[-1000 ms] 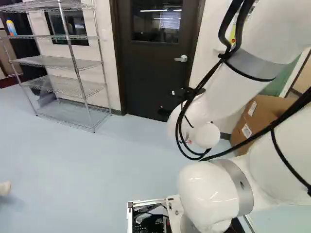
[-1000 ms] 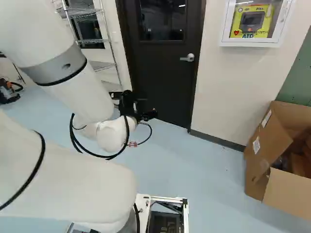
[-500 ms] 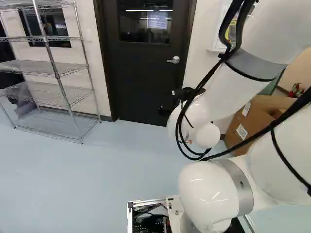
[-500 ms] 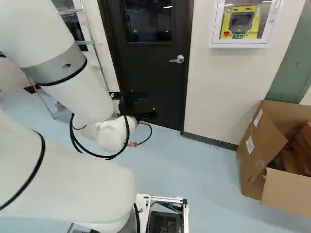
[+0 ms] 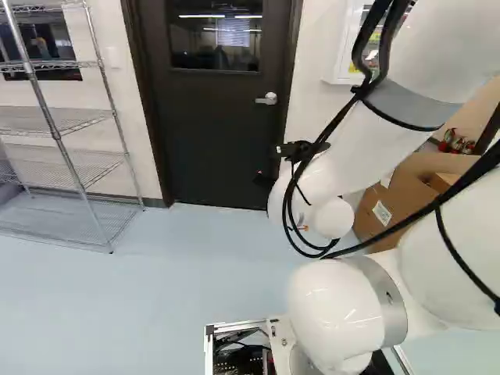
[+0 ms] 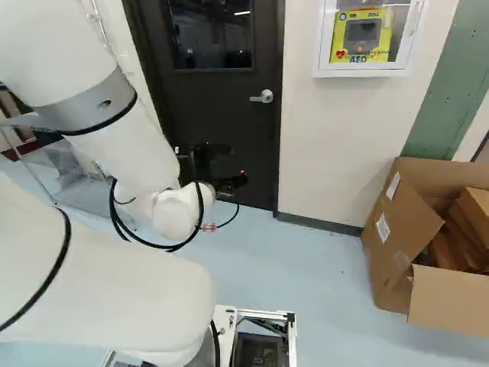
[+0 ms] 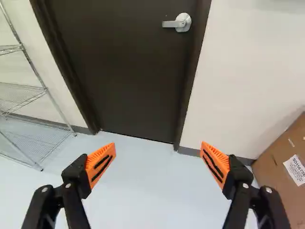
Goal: Open the door and move inside
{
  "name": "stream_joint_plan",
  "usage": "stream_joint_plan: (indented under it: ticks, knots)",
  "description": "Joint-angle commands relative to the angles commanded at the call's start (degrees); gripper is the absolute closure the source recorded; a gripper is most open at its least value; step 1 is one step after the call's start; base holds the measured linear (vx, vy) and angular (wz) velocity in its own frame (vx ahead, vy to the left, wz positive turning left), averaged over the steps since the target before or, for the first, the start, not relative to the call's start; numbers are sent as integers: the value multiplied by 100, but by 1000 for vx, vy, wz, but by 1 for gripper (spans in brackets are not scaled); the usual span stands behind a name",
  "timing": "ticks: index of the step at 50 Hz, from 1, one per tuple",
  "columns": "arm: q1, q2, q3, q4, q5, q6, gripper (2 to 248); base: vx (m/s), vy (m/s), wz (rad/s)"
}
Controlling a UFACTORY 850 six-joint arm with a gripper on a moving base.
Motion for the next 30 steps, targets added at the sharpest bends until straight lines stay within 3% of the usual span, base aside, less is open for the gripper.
stream_joint_plan:
  ticks: [21,30]
  knots:
    - [0,0,0,0,0,0,3,162,8,-192]
    - [0,0,0,0,0,0,3,157,38,-35]
